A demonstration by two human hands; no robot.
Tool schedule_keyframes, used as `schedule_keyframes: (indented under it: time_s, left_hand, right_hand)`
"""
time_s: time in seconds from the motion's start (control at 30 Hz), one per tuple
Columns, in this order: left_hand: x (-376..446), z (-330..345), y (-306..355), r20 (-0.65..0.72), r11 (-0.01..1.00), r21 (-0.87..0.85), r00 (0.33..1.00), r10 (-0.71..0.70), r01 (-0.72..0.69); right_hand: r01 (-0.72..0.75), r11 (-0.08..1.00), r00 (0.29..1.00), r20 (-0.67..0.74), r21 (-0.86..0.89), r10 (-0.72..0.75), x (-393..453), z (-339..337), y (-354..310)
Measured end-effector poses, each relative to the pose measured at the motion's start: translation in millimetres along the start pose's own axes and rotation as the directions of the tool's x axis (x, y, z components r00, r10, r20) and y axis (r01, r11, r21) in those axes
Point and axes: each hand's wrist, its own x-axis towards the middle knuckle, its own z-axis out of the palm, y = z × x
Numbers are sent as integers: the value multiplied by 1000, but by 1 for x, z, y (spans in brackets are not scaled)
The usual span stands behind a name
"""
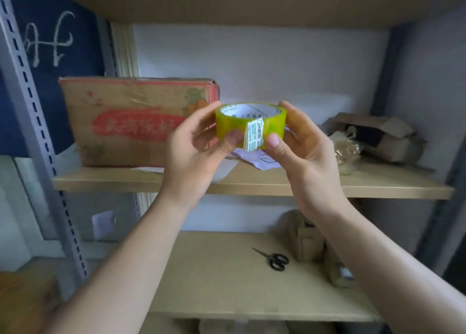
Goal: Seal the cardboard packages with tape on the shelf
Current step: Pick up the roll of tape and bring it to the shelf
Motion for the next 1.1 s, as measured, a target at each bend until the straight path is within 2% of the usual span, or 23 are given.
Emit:
schedule_keyframes:
  time_s: [0.2,0.4,0.63,0.87,1.1]
  left_hand:
    - [-35,1,-1,21,999,29,999,-45,44]
    - [-71,-9,-12,1,993,11,993,-115,115]
    - [-95,-41,-43,-24,983,-20,983,-181,181]
    - [-121,-45,-98,-16,957,47,958,-287,288]
    - [-111,-58,-148,-6,919,198,938,-347,341]
  right_hand:
    - [-44,998,998,37,-47,46,-34,-20,5]
    - [-140,990,988,59,12,139,-68,-16,27]
    - [-260,966,966,-7,4,260,-97,5,63]
    - [-352,934,936,-44,-63,350,-120,-13,106]
    - [-409,902,910,9,-138,414,-94,-19,165]
